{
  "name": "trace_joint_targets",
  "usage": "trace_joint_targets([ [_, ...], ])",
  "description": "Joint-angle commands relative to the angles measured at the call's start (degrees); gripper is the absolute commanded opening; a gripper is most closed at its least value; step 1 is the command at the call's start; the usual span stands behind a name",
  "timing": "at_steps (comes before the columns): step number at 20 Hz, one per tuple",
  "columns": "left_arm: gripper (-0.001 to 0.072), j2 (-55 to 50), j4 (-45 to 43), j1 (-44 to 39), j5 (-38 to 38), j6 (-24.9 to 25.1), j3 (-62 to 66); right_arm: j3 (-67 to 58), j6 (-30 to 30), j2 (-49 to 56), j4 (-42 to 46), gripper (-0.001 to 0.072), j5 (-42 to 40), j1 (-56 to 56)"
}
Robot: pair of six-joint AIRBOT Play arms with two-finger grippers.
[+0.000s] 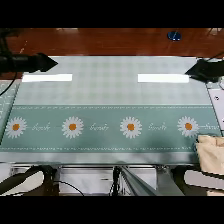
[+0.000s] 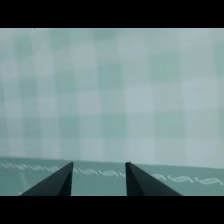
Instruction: Fold the shirts.
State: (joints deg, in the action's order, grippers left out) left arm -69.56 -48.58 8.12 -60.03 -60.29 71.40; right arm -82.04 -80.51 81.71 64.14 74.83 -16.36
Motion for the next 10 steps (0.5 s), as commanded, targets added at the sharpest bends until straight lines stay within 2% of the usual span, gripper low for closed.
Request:
trace_joint_targets([
  [1, 0.0602, -1.99, -17.84, -6.03, 2.43, -12.81, 0.02, -3.19, -3.5, 3.45, 33.27, 0.0387, 10.05, 16.96],
  [2, 0.0602, -3.06, -20.48, -7.61, 2.4, -15.1, 0.02, -3.19, -4.66, 3.15, 37.51, 0.0387, 10.27, 19.26],
  [5, 0.0602, -6.01, -20.9, -10.49, 2.38, -18.01, 0.02, -3.19, -6.51, 3.06, 36.52, 0.0388, 10.1, 22.69],
  [10, 0.0603, -7.32, -20.92, -11.76, 2.45, -17.99, 0.02, -3.19, -6.49, 3.06, 33.51, 0.0389, 10.23, 23.67],
])
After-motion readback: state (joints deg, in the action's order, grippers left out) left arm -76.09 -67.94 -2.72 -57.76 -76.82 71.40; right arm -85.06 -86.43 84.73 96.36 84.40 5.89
